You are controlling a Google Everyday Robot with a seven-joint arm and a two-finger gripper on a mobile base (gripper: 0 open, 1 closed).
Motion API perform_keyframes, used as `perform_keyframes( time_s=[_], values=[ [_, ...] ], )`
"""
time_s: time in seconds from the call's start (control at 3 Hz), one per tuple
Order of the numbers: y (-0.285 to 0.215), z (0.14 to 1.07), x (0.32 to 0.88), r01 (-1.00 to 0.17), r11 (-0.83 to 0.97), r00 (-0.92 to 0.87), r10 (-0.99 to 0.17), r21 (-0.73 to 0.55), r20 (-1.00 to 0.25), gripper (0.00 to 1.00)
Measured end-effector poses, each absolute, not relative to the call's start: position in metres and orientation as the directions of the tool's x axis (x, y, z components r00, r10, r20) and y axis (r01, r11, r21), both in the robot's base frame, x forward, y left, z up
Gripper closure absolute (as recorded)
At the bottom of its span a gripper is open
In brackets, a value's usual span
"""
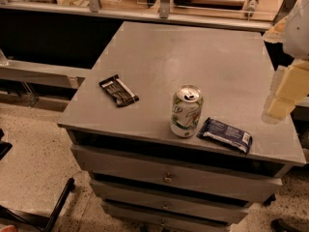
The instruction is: Pick rxbar chocolate
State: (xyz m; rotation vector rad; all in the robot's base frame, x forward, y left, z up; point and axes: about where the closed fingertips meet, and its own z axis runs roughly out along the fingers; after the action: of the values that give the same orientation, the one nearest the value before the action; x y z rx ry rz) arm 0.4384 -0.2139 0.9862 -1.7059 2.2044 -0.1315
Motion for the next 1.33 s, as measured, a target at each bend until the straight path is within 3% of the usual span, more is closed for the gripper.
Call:
perform_keyframes(
  time_s=[0.67,1.33],
  values=[
    [-0.205,0.991,0.453,-0.919,0.275,-0.21,-0.948,-0.284,-0.238,0.0],
    [-0.118,0.995,0.543,-0.947,0.211,-0.152,-0.959,-0.243,-0.24,0.0]
  ],
)
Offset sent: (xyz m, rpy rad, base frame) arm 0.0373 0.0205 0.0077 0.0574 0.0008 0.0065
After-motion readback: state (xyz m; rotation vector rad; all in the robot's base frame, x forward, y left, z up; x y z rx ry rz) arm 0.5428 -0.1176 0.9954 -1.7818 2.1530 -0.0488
